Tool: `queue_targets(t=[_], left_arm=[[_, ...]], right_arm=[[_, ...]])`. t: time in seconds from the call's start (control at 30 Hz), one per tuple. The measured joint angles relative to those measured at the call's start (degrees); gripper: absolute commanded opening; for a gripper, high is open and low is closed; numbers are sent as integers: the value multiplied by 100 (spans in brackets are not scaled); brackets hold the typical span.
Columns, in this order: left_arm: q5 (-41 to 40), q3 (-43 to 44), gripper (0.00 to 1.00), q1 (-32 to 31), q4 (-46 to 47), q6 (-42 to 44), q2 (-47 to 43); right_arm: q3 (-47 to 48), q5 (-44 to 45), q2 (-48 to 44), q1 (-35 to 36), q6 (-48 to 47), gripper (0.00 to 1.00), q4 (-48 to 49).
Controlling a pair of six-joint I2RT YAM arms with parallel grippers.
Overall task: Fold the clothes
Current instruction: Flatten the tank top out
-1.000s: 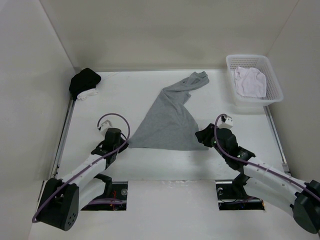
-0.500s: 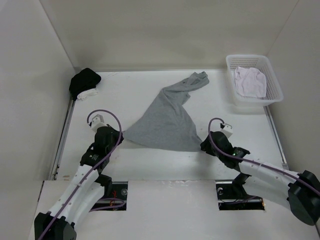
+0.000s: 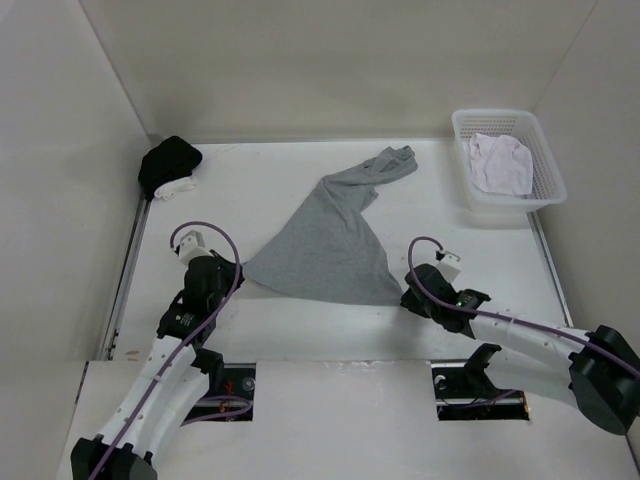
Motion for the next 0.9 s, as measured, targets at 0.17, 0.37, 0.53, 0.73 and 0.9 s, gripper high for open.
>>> queue_targets(t=[0.17,0.37,0.53,0.73,0.9], left_arm=[[131,-116,3,22,15,0,-15],[192,-146,3,20,98,-2,-37],[262,-179,3,20,184,-4,39],[310,-179,3,20,267,-7,72],[315,-177,2,4,282,-26,70]], right_arm=[[0,-20,-17,0,109,36,-85],[37,-190,136,-4,105,30,-68],[105,-308,315,-7,79,25,63],[164,-391,509,-11,37,4,197],[164,-111,210,68,46,0,122]])
